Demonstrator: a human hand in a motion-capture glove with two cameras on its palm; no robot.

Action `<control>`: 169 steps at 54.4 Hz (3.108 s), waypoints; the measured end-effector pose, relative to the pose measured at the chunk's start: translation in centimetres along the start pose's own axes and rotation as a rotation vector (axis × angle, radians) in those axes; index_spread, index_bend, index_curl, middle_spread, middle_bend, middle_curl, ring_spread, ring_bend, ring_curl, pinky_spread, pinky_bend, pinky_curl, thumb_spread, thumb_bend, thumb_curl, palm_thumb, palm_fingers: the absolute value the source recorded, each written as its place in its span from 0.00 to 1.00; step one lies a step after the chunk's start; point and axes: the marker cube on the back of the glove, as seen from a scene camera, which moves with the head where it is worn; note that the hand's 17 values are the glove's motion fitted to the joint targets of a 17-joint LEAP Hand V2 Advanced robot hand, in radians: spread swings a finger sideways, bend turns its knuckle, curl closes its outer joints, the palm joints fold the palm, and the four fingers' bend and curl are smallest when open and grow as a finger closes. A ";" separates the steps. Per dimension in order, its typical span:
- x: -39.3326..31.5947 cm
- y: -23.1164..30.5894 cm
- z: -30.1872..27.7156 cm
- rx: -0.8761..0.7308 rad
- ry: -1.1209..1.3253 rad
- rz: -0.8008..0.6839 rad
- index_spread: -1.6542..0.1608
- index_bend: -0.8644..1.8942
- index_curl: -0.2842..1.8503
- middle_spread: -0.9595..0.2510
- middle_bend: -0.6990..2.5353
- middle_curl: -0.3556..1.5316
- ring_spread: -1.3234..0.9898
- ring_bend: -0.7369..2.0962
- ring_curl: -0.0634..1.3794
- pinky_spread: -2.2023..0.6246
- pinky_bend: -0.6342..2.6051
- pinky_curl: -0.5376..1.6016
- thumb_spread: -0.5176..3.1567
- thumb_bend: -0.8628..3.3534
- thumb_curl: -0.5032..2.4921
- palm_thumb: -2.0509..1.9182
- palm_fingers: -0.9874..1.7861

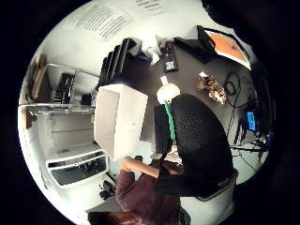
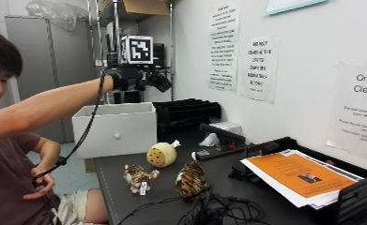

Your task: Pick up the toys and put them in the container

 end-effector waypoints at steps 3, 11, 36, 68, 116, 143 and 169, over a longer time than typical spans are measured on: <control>0.1 -0.6 0.0 -0.007 0.001 0.019 0.85 0.34 0.14 0.78 0.27 0.21 0.55 0.38 0.09 0.77 0.38 0.32 0.31 0.21 0.17 0.52 0.44; 0.4 -2.4 0.0 -0.028 0.021 0.024 0.81 0.35 0.16 0.78 0.28 0.24 0.54 0.41 0.13 0.77 0.42 0.36 0.44 0.20 0.19 0.51 0.41; 3.0 -12.6 14.7 -0.281 0.068 0.042 0.80 0.35 0.19 0.79 0.28 0.33 0.56 0.45 0.18 0.78 0.46 0.40 0.50 0.20 0.23 0.51 0.30; 7.4 -14.3 32.2 -0.274 -0.090 0.215 0.82 0.33 0.18 0.77 0.30 0.38 0.54 0.46 0.20 0.78 0.42 0.39 0.49 0.21 0.27 0.56 0.33; -2.8 -10.7 -1.5 0.074 0.069 0.011 0.70 0.62 0.38 0.55 0.58 0.63 0.39 0.67 0.42 0.64 0.39 0.43 0.30 0.25 0.45 0.70 0.72; -35.4 -6.6 -5.4 0.119 0.018 -0.507 0.69 0.62 0.52 0.57 0.60 0.68 0.39 0.69 0.48 0.64 0.43 0.46 0.23 0.25 0.51 0.70 0.68; -40.9 -5.4 0.2 -0.097 0.170 -0.577 0.77 0.31 0.45 0.66 0.39 0.57 0.46 0.58 0.44 0.72 0.57 0.51 0.37 0.21 0.48 0.61 0.20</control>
